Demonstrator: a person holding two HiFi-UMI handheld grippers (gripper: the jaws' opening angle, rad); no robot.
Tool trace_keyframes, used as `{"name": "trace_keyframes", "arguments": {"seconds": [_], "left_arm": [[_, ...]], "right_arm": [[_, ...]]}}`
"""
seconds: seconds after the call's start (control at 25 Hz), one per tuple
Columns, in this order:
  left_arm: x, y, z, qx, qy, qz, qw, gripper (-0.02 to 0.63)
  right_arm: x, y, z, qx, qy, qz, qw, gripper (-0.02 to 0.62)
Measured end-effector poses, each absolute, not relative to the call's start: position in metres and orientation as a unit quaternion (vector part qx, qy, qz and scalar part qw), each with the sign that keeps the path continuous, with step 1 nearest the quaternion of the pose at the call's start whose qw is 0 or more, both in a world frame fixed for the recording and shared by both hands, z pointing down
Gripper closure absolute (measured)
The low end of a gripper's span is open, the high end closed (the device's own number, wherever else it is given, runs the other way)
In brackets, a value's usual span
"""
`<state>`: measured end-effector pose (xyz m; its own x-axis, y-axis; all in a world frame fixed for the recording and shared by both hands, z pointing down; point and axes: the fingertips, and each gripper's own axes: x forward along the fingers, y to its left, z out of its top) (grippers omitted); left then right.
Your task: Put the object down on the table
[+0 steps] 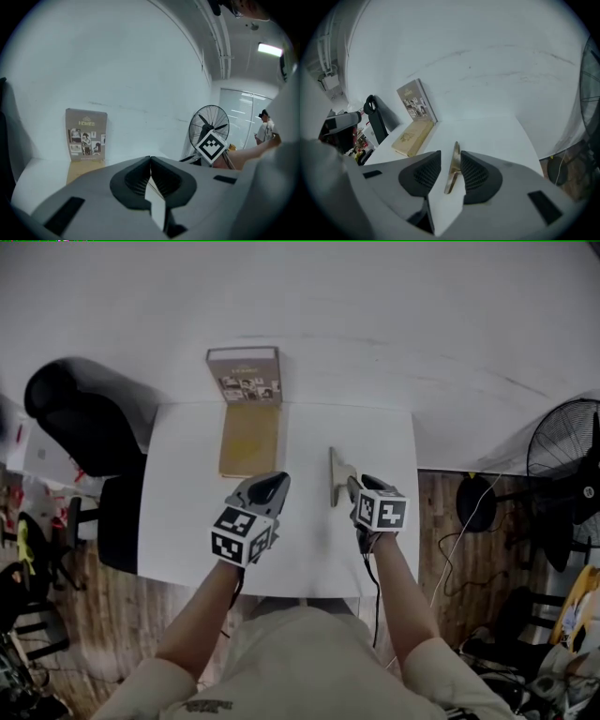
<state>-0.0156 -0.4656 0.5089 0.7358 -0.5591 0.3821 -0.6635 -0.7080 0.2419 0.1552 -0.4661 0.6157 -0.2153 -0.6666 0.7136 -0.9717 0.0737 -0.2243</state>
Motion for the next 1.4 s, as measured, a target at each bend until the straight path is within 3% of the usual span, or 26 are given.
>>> {"name": "trace_keyframes", "arguments": {"seconds": [0.2, 0.6, 1.0, 1.4], "left_arm": [[-0.023, -0.459, 0.470, 0.925, -0.327, 0.122, 0.149, 0.584], [-0.047, -0.431, 0.408, 0.940, -0.320, 0.087, 0.081, 0.584], [-0.063, -0.390, 0.372, 0.948, -0.308, 0.085, 0.008, 0.584], [-0.075, -0.374, 0.378, 0.949, -0.302, 0.086, 0.028, 0.584]], "right_arm": [[0.138, -0.457, 0.545, 0.576, -0.739, 0.304, 0.169, 0.511], [0.116, -0.412, 0.417, 0.577, -0.791, 0.180, 0.095, 0.571], [0.101, -0.340, 0.380, 0.584, -0.794, 0.155, 0.066, 0.572], [0.100, -0.312, 0.373, 0.592, -0.786, 0.172, 0.041, 0.572]]}}
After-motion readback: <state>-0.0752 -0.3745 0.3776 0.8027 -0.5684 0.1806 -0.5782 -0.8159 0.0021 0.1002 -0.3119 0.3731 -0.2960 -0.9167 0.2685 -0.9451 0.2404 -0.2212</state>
